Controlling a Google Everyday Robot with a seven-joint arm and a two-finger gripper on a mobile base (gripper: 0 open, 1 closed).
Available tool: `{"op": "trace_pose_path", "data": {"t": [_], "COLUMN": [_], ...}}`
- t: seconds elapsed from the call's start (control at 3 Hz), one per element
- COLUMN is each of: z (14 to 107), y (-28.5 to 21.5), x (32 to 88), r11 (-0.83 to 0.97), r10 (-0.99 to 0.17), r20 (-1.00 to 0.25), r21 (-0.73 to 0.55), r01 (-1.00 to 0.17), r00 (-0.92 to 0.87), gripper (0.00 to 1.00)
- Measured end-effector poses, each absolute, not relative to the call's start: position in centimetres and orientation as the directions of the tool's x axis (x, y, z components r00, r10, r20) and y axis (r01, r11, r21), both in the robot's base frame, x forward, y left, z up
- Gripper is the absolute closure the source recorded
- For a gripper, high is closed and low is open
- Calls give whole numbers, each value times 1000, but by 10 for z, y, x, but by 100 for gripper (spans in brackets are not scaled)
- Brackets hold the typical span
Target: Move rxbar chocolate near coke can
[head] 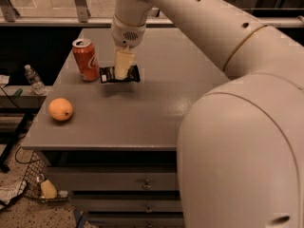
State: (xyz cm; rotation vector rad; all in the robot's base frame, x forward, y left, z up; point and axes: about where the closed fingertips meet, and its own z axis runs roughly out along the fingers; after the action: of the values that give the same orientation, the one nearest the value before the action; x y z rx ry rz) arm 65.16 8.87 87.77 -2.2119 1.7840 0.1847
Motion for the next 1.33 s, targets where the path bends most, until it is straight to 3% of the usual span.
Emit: {"op": "trace_pose_path", "data": {"t": [1.0,1.33], "z": [858,854], "y": [121,130], "x": [657,657], "r11": [-205,-216], "r10": [-927,-923], "r20": [-299,-308], "r21": [-102,-85], "r01": [-973,-973], "r00": [227,232], "gripper": [100,85]}}
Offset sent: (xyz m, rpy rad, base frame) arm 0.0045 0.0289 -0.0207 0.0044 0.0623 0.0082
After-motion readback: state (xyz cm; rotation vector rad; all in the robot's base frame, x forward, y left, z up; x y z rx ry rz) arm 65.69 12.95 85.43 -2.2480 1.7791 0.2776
